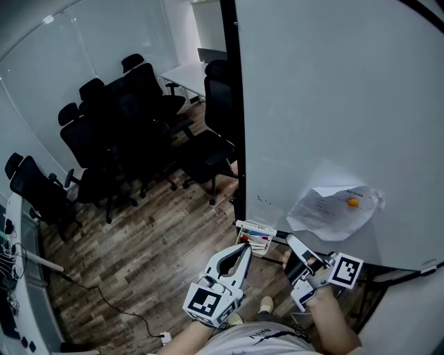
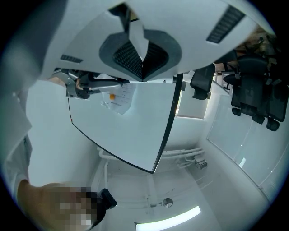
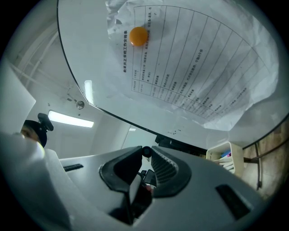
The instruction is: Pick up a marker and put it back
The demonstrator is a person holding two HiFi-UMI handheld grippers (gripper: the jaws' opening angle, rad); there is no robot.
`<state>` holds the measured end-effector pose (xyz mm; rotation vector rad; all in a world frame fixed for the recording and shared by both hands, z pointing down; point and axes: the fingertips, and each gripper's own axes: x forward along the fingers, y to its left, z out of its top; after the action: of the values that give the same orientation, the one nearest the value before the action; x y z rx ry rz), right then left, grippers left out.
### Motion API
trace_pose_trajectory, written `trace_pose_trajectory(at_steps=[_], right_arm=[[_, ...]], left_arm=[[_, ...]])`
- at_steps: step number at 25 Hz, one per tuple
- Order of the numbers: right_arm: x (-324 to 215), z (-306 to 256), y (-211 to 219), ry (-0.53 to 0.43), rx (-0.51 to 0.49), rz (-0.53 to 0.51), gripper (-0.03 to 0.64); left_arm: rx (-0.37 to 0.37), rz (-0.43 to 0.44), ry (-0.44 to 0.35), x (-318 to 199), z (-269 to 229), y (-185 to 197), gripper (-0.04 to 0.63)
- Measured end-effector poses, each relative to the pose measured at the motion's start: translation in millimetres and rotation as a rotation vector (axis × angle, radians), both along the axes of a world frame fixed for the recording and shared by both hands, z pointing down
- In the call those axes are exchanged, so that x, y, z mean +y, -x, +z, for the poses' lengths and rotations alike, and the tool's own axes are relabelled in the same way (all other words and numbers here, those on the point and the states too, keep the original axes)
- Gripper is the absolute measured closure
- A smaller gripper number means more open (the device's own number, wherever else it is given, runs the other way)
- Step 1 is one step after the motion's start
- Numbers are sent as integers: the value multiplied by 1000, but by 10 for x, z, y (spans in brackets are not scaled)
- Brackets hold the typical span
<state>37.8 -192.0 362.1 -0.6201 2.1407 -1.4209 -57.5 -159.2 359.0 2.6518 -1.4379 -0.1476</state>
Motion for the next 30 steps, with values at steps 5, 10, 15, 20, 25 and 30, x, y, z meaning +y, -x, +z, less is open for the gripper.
trace_pose_trajectory(at_steps=[5, 10, 15, 20, 25, 30], right_arm=[[-4, 105, -24, 20, 9, 10, 545], [-53, 284, -50, 48, 17, 27, 545], [-97, 625, -95, 91, 46, 46, 545], [-152, 1031, -127, 144, 87, 72, 545], [-256, 1480, -188, 201, 119, 109, 545], [-386, 1814, -239, 225, 165, 148, 545]], left_arm=[[-1, -8, 20, 5, 74, 27, 584], [-5, -24, 35, -43, 163, 92, 584], [-19, -32, 53, -95, 359, 114, 584], [-28, -45, 89, -191, 597, 153, 584], [-29, -49, 133, -245, 811, 153, 584], [-29, -52, 167, -275, 959, 144, 584]])
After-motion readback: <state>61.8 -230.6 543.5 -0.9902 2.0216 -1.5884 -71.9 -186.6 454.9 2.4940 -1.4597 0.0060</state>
